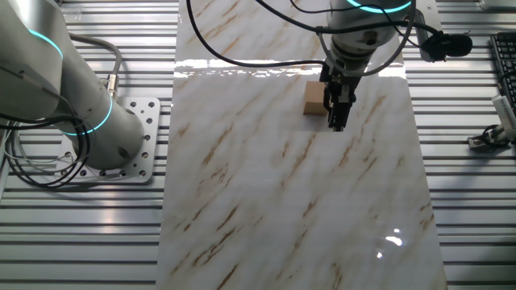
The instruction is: Approach and touch the side of the small block
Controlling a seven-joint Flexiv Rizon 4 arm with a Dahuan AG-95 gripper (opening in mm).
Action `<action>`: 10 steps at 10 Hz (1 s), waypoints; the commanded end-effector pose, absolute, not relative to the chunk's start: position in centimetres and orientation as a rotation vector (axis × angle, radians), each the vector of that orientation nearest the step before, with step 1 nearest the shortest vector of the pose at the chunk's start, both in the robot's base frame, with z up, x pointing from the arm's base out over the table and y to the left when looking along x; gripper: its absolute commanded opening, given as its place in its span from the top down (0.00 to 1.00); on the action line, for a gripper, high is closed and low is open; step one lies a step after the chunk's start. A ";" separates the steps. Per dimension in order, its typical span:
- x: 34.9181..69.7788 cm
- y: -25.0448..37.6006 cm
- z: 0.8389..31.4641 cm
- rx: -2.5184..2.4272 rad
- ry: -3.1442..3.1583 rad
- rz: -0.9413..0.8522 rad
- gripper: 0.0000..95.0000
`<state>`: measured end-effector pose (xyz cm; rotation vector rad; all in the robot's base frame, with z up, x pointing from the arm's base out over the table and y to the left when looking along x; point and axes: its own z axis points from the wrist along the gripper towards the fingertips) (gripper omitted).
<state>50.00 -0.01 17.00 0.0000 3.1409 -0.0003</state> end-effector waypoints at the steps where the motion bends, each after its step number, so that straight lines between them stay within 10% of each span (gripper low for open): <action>1: 50.0 0.0 17.0 -0.077 3.113 0.005 1.00; 10: 50.0 0.0 17.0 -0.057 3.118 0.043 1.00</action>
